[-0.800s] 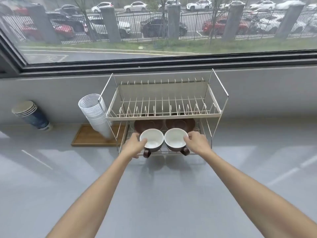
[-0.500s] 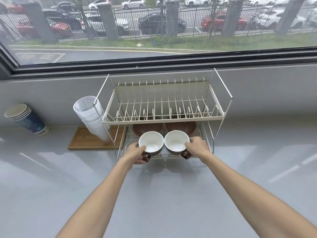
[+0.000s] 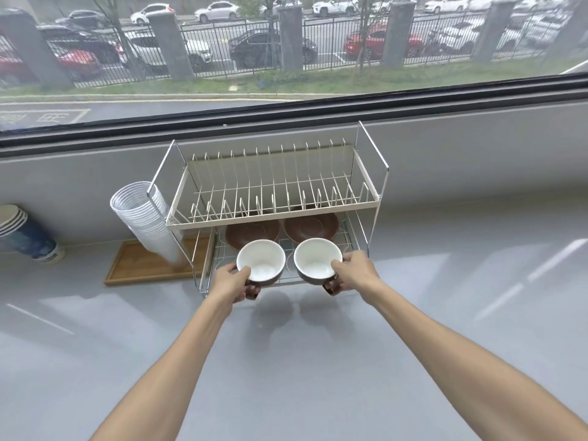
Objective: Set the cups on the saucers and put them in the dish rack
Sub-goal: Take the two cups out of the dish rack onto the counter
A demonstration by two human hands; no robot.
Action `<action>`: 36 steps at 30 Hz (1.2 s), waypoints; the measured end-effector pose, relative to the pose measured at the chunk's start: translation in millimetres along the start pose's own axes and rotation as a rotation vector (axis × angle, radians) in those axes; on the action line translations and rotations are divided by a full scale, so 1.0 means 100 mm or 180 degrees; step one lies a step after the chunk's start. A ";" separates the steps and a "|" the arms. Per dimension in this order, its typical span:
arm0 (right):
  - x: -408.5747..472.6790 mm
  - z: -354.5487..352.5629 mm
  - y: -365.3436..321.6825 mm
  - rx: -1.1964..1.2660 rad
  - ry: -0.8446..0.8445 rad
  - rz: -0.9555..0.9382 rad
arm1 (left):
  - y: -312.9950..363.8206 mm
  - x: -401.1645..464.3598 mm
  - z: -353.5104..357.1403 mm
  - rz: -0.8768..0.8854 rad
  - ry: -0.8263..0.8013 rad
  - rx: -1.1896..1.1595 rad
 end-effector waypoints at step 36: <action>-0.90 -2.20 2.08 0.0820 0.1606 0.1151 | -0.31 -0.79 2.86 -0.0105 -0.1150 0.0411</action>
Point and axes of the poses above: each hand's wrist, its own x-axis towards the middle knuckle, its own z-axis out of the palm, y = z × x, the point moved 9 cm from there along x, towards the middle knuckle, and after that the axes turned 8 degrees about -z, right-handed, at the moved point
